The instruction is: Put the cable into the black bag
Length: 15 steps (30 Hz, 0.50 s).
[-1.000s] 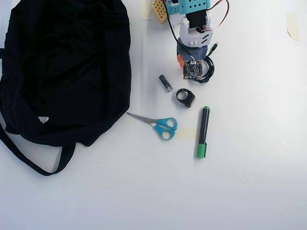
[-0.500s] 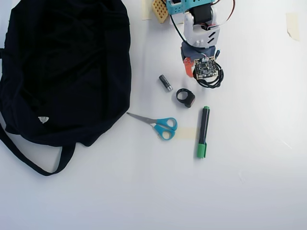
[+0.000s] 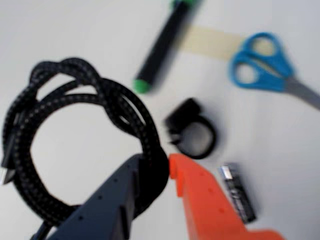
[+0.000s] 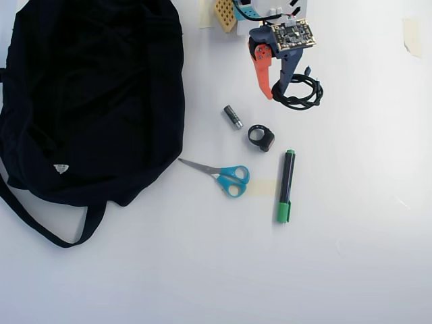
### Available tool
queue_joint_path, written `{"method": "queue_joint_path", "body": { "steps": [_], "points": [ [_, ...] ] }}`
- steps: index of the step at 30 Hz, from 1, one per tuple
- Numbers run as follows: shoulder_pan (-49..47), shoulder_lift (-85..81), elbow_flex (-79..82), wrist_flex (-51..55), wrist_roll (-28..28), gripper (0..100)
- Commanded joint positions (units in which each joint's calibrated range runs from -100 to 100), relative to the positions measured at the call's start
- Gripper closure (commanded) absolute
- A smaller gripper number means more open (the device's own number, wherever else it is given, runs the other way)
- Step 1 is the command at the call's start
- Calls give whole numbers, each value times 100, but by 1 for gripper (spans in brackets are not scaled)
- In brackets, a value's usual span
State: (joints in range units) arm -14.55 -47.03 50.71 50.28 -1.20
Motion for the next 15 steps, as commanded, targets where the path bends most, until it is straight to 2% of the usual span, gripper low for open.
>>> {"method": "queue_joint_path", "body": {
  "steps": [1, 4, 15],
  "points": [
    [49, -251, -291, 19, 31, 98],
    [109, -251, -291, 11, 41, 98],
    [2016, -243, -291, -816, 67, 98]
  ]
}}
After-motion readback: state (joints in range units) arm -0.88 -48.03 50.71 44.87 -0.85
